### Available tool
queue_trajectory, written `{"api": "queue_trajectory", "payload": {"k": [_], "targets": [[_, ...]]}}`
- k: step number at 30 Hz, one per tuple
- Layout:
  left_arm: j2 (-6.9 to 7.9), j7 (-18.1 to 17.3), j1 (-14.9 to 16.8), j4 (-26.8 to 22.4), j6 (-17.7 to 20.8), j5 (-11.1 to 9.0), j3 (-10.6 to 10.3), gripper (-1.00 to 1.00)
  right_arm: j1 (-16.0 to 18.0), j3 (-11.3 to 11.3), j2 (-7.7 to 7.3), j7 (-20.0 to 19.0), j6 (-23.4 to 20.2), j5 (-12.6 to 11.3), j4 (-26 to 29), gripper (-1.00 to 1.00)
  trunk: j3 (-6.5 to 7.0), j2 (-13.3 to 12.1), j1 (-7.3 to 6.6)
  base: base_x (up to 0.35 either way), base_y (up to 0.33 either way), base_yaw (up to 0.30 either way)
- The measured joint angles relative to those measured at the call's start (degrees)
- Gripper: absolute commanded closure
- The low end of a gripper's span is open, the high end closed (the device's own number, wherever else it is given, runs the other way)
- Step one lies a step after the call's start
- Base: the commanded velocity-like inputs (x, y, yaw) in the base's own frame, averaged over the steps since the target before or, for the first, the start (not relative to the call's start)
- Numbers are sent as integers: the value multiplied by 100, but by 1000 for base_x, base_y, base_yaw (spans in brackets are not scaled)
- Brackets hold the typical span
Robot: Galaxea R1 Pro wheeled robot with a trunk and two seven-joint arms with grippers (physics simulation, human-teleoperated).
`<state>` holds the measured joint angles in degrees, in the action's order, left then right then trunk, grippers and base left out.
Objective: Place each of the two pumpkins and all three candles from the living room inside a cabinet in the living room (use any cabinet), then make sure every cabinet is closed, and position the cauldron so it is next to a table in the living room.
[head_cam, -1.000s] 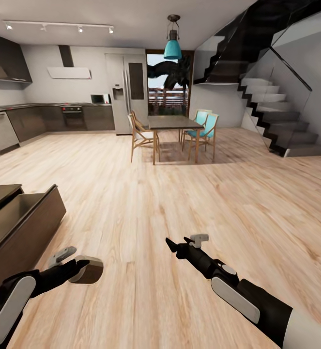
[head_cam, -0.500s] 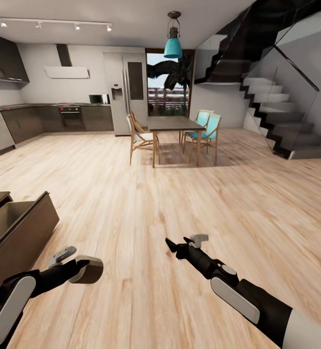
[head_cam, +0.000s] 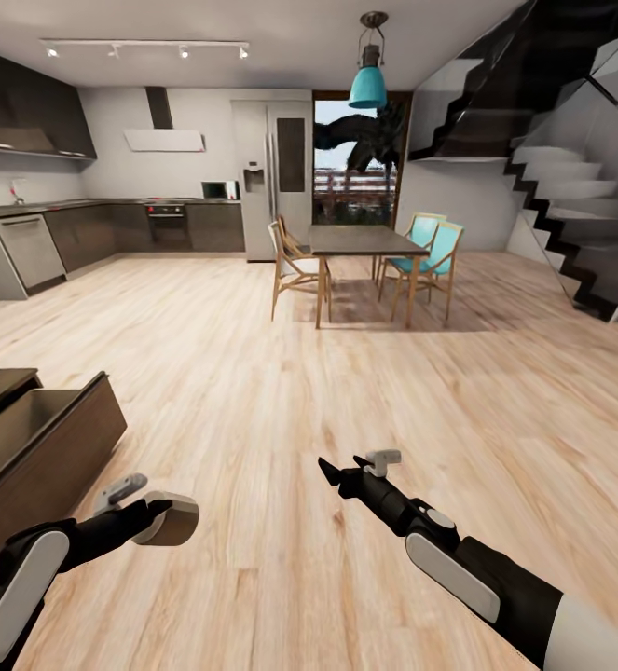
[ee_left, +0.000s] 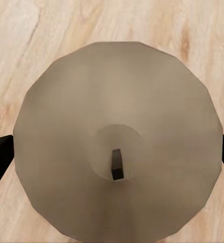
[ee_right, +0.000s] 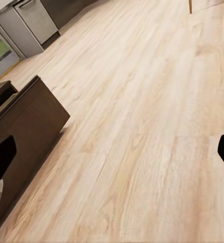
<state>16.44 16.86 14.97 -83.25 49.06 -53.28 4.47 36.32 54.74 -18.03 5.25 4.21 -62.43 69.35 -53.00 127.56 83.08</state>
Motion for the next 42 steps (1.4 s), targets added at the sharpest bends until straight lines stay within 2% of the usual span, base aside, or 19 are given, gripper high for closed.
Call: {"api": "queue_trajectory", "payload": {"k": [42], "targets": [[0, 7, 0, 79, -5, -14, -9, 100, -1, 22, 9, 5, -7, 17, -88, -100, 0, 0, 1, 306, -205, 261]]}}
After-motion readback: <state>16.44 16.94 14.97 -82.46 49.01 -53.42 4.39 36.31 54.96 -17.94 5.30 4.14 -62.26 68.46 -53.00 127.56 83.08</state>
